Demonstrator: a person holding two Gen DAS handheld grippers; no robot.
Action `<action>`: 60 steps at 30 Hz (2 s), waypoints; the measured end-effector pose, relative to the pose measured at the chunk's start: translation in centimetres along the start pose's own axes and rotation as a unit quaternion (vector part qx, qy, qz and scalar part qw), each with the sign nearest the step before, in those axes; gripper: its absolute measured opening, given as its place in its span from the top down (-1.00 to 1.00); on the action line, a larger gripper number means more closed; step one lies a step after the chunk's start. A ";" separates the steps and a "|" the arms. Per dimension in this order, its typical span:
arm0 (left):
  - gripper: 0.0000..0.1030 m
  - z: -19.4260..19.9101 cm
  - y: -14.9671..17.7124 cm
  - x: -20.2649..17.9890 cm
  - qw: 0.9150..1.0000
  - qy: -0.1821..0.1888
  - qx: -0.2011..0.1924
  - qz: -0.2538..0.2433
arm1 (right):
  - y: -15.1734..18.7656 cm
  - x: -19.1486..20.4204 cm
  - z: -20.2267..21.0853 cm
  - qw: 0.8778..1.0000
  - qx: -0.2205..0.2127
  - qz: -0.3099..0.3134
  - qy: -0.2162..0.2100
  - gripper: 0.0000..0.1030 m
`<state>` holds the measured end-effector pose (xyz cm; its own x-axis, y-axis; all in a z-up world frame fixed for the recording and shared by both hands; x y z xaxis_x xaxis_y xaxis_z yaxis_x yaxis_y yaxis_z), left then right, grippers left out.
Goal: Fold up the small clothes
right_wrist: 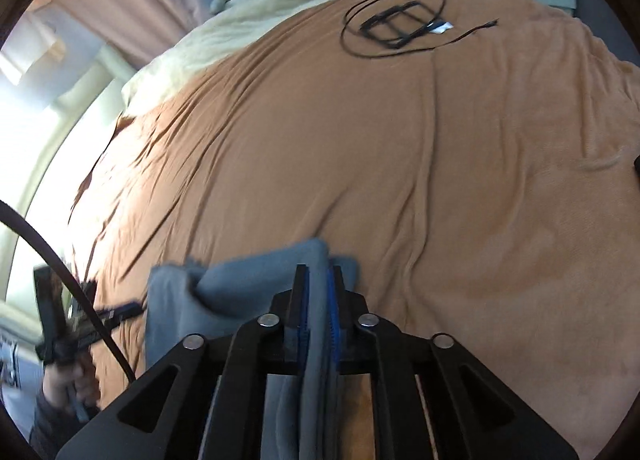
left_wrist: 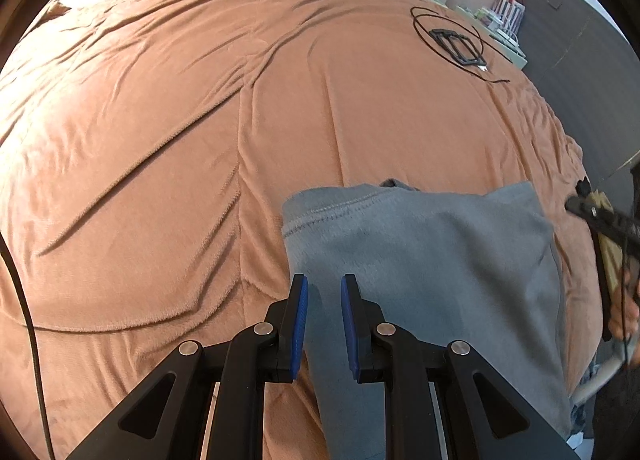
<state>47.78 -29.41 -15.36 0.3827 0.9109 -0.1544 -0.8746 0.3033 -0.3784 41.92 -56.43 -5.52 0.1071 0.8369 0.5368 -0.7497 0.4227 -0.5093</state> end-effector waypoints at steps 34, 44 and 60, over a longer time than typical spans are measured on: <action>0.64 -2.4 0.5 0.9 1.000 -0.010 0.017 0.024 | 1.3 -0.6 -0.7 0.998 0.036 -0.014 0.043 0.97; 0.63 -1.2 1.9 1.8 0.998 0.031 0.028 0.043 | 1.4 -0.6 2.2 1.000 0.011 -0.026 -0.002 -0.29; 0.63 -1.8 2.1 1.7 0.996 0.053 0.038 0.058 | 2.8 -2.8 0.6 0.998 0.054 -0.009 -0.035 -0.17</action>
<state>47.11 -27.70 -18.05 0.3026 0.9078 -0.2903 -0.9334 0.2207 -0.2830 39.13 -57.82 -8.06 0.0781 0.8011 0.5934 -0.8140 0.3949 -0.4260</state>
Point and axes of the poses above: each gripper's, at about its wrist camera, not at the fingertips, and z roughly against the way its jaws point, x to its left, y to its underside, the point moved 2 cm from there along -z, roughly the way its jaws point, and after that the axes turned 4 degrees about -y, right-handed, at the moved point
